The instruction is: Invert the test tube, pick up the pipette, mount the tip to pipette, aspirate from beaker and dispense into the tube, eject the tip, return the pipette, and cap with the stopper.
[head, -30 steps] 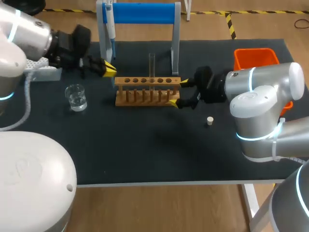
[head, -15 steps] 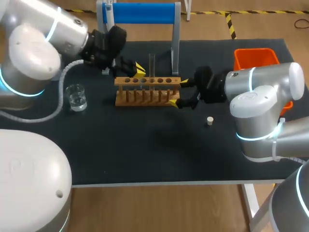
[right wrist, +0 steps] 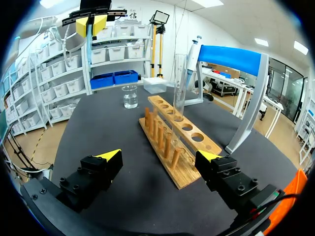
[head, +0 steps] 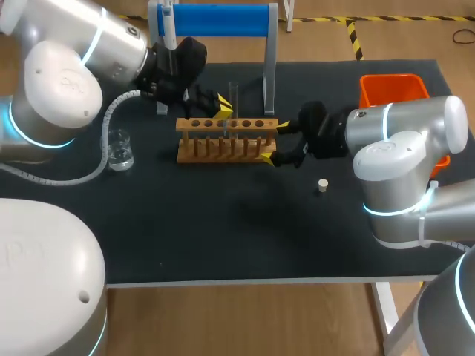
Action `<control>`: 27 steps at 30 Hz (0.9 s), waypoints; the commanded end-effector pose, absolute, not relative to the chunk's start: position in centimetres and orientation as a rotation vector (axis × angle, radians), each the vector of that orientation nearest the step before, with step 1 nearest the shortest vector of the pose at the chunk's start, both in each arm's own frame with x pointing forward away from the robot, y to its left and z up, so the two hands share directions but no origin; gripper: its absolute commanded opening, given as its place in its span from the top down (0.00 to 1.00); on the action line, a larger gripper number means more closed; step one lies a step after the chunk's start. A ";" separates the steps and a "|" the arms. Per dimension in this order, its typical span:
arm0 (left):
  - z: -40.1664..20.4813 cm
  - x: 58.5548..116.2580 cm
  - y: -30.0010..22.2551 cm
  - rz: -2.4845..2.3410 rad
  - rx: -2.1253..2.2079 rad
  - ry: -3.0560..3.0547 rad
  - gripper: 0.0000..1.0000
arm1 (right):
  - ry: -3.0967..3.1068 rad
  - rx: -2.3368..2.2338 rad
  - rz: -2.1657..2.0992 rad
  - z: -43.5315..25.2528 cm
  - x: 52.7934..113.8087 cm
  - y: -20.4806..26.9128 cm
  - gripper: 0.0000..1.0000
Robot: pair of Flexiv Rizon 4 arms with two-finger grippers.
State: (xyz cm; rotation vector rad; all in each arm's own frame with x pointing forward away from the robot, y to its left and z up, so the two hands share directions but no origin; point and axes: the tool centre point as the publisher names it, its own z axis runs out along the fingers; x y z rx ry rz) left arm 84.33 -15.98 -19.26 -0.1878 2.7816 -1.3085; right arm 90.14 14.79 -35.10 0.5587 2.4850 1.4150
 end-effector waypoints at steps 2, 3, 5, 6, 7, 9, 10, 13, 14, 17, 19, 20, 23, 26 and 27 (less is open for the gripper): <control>-19.2 84.3 -15.9 -1.308 -0.187 2.782 1.00 | 2.487 0.558 1.417 -35.1 90.1 14.7 0.00; -19.2 84.3 -15.9 -1.308 -0.187 2.782 1.00 | 2.487 0.558 1.417 -35.1 90.1 14.7 0.00; -19.2 84.3 -15.9 -1.308 -0.187 2.782 1.00 | 2.487 0.558 1.417 -35.1 90.1 14.7 0.00; -19.2 84.3 -15.9 -1.308 -0.187 2.782 1.00 | 2.487 0.558 1.417 -35.1 90.1 14.7 0.00; -19.2 84.3 -15.9 -1.308 -0.187 2.782 1.00 | 2.487 0.558 1.417 -35.1 90.1 14.7 0.00; -19.2 84.3 -15.9 -1.308 -0.187 2.782 1.00 | 2.478 0.555 1.449 -34.7 89.8 14.3 0.00; -19.2 84.3 -15.9 -1.308 -0.187 2.782 1.00 | 2.467 0.552 1.477 -34.2 89.4 14.0 0.00; -19.2 84.3 -15.9 -1.308 -0.187 2.782 1.00 | 2.437 0.506 1.538 -32.9 88.0 13.3 0.00; -19.2 84.3 -15.9 -1.308 -0.187 2.782 1.00 | 2.429 0.490 1.549 -32.5 87.6 13.1 0.00; -19.2 84.3 -15.9 -1.308 -0.187 2.782 1.00 | 2.396 0.418 1.645 -31.3 86.4 12.6 0.00; -19.2 84.3 -15.9 -1.308 -0.187 2.782 1.00 | 2.369 0.343 1.723 -30.4 85.6 12.3 0.00; -19.2 84.3 -15.9 -1.308 -0.187 2.782 1.00 | 2.361 0.309 1.740 -30.1 85.3 12.3 0.00; -19.2 84.3 -15.9 -1.308 -0.187 2.782 1.00 | 2.325 0.191 1.830 -29.0 84.4 12.4 0.00; -19.2 84.3 -15.9 -1.308 -0.187 2.782 1.00 | 2.312 0.113 1.872 -28.2 83.8 12.8 0.00; -19.2 84.3 -15.9 -1.308 -0.187 2.782 1.00 | 2.308 0.095 1.887 -28.0 83.6 13.0 0.00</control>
